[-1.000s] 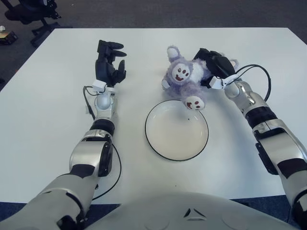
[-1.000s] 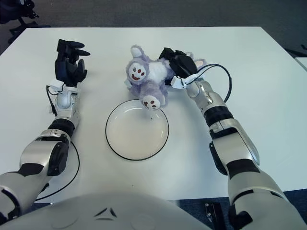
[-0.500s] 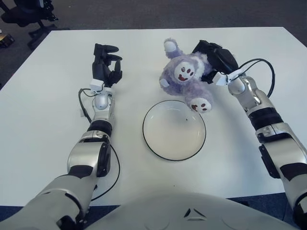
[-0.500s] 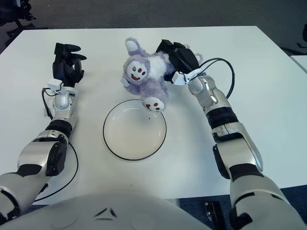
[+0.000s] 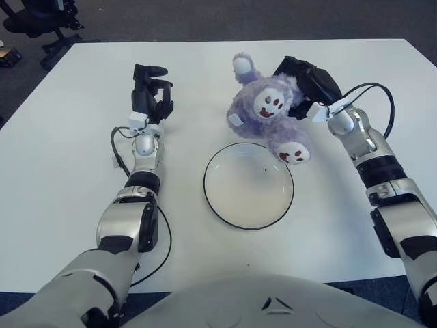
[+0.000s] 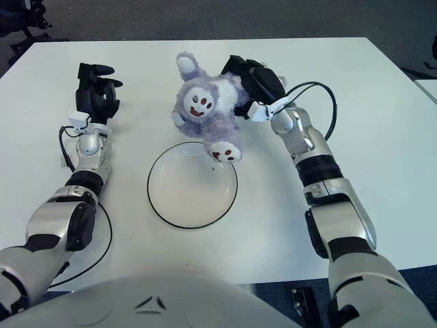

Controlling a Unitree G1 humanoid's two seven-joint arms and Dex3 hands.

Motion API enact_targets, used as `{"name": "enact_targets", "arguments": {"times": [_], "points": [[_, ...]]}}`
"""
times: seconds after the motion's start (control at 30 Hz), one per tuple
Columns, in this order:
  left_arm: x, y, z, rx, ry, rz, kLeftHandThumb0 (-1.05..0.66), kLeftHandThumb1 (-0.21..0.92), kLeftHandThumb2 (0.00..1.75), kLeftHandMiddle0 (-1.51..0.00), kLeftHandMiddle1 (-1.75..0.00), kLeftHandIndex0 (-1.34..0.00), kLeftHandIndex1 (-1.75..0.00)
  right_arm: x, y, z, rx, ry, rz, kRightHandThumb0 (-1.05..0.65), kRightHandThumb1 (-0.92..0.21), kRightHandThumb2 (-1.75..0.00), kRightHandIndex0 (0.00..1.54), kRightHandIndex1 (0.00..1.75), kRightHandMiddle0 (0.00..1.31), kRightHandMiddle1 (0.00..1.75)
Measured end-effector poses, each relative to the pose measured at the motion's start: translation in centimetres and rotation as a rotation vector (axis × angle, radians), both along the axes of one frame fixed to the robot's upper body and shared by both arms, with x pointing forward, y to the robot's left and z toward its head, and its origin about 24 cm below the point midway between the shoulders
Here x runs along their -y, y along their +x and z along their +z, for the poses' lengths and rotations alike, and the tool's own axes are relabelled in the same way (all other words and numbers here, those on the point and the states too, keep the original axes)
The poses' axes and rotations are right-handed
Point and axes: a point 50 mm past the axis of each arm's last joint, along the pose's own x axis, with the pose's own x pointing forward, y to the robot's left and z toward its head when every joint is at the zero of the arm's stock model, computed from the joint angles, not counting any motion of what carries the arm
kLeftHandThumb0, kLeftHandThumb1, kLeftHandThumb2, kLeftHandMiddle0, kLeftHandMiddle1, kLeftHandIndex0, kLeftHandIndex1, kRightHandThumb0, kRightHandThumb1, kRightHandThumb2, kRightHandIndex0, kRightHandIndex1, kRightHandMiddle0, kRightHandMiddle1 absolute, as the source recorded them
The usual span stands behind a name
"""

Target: Put the doll into the plate.

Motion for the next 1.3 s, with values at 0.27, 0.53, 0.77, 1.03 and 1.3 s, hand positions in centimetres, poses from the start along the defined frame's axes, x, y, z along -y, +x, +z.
{"name": "enact_targets", "arguments": {"times": [0.27, 0.53, 0.77, 1.03, 1.3], "points": [[0.7, 0.2, 0.0, -0.013, 0.047, -0.038, -0.01, 0.92, 0.49, -0.30, -1.73, -0.11, -1.56, 0.0, -0.3, 0.4, -0.019, 0.006, 0.033, 0.42, -0.47, -1.12, 0.49, 1.75, 0.54, 1.75], [1.1, 0.2, 0.0, -0.012, 0.069, -0.056, -0.01, 0.92, 0.51, -0.21, -1.72, -0.13, -1.64, -0.1, -0.6, 0.8, -0.018, -0.002, 0.049, 0.42, -0.46, -1.13, 0.49, 1.75, 0.54, 1.75], [2.0, 0.3, 0.2, -0.003, 0.122, -0.097, -0.01, 0.92, 0.54, -0.14, -1.73, -0.13, -1.71, -0.5, -3.2, 0.4, -0.081, -0.014, 0.140, 0.42, -0.45, -1.13, 0.50, 1.75, 0.54, 1.75], [2.2, 0.2, 0.2, -0.002, 0.140, -0.108, -0.01, 0.92, 0.54, -0.13, -1.73, -0.13, -1.72, -0.6, -4.1, -0.2, -0.135, -0.025, 0.167, 0.42, -0.48, -1.10, 0.48, 1.75, 0.54, 1.75], [2.3, 0.2, 0.2, 0.007, 0.140, -0.111, 0.00, 0.92, 0.55, -0.12, -1.74, -0.12, -1.73, -0.9, -5.4, -0.6, -0.147, -0.036, 0.233, 0.41, -0.51, -1.06, 0.46, 1.75, 0.54, 1.75]]}}
